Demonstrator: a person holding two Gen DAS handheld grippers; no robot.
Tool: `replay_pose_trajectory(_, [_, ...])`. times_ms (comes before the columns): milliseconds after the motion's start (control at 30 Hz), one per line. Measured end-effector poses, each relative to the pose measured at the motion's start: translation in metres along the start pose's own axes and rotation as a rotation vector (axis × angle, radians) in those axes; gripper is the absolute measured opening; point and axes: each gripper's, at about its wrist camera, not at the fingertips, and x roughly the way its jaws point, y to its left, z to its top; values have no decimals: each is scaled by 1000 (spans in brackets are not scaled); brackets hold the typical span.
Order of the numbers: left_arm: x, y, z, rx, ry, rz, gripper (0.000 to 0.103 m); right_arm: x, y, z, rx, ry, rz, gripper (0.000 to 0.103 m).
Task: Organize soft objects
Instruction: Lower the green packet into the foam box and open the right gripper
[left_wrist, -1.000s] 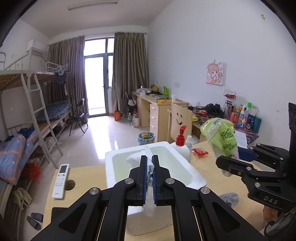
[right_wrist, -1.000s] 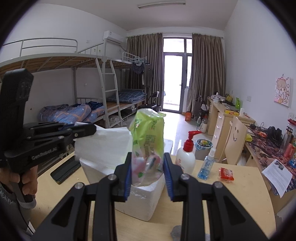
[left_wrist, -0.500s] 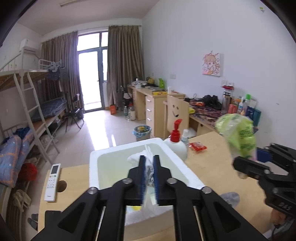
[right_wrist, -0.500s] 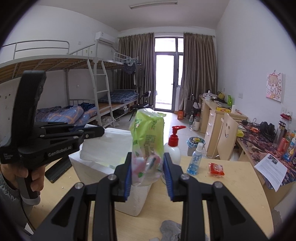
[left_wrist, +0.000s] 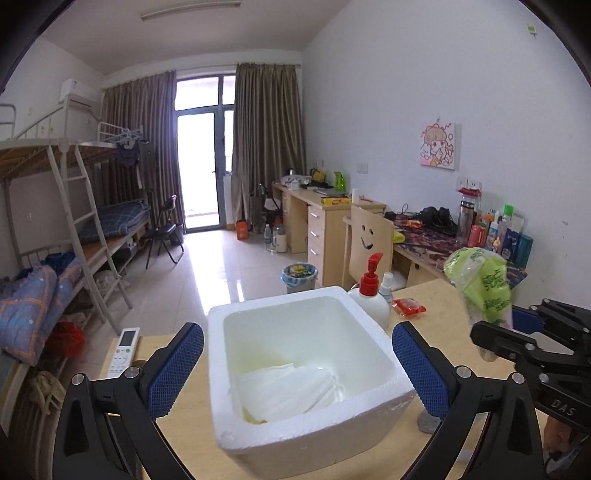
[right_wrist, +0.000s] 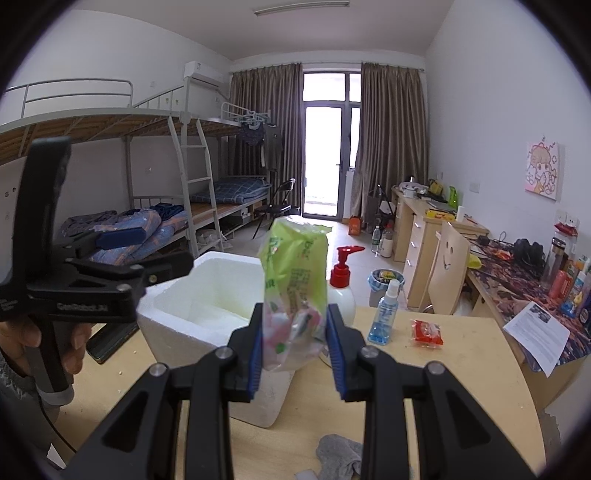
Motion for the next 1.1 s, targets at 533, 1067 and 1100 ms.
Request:
replay_pose_trajectory(533, [-32,24,-10,-36,-26,70,102,15,18,4,-24,15,55,35])
replay_pose_trajectory(1067, [-59,51,-25,-93,-55,150,102,35,42,13,-59,37,101,35])
replay_pose_trajectory(1100, [-59,53,-26,-93,-54,151,102,35,45,14,-64,36,103,35])
